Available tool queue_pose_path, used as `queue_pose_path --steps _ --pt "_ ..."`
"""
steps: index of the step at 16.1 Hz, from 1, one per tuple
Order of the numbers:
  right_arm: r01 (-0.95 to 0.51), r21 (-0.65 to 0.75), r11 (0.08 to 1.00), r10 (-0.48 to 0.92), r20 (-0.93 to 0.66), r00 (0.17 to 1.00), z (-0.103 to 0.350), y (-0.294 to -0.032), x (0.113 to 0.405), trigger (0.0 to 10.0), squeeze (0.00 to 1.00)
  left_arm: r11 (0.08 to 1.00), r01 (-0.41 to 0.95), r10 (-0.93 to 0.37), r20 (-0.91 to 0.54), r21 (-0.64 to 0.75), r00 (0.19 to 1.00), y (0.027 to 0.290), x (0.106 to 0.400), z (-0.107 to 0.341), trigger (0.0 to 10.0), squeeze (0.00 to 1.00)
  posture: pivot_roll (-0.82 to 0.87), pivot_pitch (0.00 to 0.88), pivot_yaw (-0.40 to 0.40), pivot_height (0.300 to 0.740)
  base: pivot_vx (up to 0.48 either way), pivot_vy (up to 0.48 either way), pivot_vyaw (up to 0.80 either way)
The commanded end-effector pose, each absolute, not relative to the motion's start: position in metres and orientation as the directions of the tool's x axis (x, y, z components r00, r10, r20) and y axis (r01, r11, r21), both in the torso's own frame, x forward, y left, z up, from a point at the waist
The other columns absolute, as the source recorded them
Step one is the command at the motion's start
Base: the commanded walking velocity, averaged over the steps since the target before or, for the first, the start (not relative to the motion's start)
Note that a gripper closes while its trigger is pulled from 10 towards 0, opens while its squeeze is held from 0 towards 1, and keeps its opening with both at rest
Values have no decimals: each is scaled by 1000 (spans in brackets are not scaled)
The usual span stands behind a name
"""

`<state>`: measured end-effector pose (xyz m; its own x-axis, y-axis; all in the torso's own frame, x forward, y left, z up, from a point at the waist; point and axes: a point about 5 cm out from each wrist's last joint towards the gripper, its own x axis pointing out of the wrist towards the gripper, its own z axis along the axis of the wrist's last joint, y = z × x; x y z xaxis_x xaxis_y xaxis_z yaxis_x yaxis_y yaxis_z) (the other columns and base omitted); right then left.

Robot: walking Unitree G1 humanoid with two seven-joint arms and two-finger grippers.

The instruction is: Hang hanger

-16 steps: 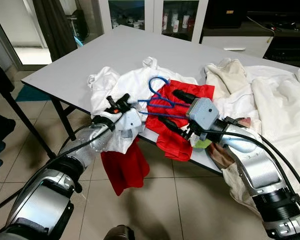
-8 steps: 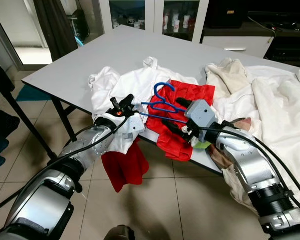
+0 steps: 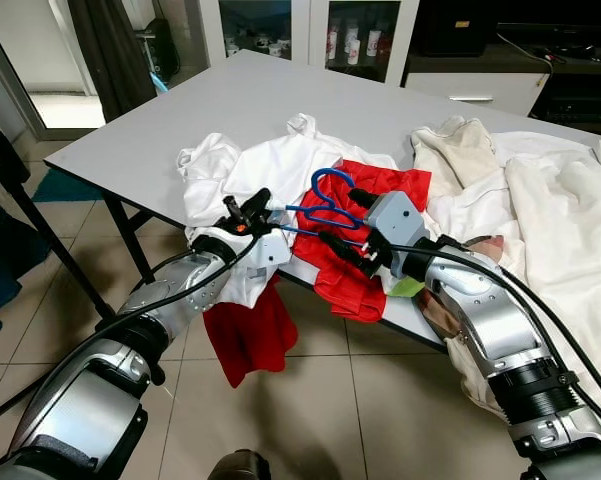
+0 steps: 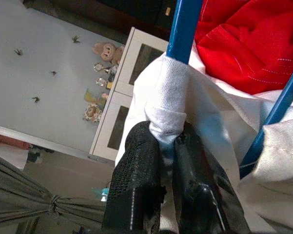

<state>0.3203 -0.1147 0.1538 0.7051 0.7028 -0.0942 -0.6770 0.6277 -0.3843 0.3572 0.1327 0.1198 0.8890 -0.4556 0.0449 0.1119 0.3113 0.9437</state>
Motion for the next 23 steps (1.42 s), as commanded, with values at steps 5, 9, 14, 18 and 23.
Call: queue_pose_path --steps 5,9,14,18,23 --pt "-670 -399 626 701 -89 708 158 -115 322 10000 0 303 85 -470 71 949 880 131 360 128 10000 0 115 0 19 740 0 0 0" --pt "-670 -399 626 701 -89 708 158 -115 322 10000 0 303 85 -470 71 949 880 131 360 128 10000 0 115 0 19 740 0 0 0" --pt "-677 -401 616 680 -162 715 143 -112 327 8863 0 292 43 -516 119 955 848 125 357 132 10000 0 119 0 16 740 0 0 0" --pt "-679 -406 612 682 -165 713 141 -112 326 3961 0 302 41 -519 128 952 845 124 357 133 10000 0 118 0 18 740 0 0 0" --pt "-669 -402 625 677 -147 722 143 -112 328 0 0 302 40 -526 132 952 840 124 356 132 10000 0 118 0 19 740 0 0 0"
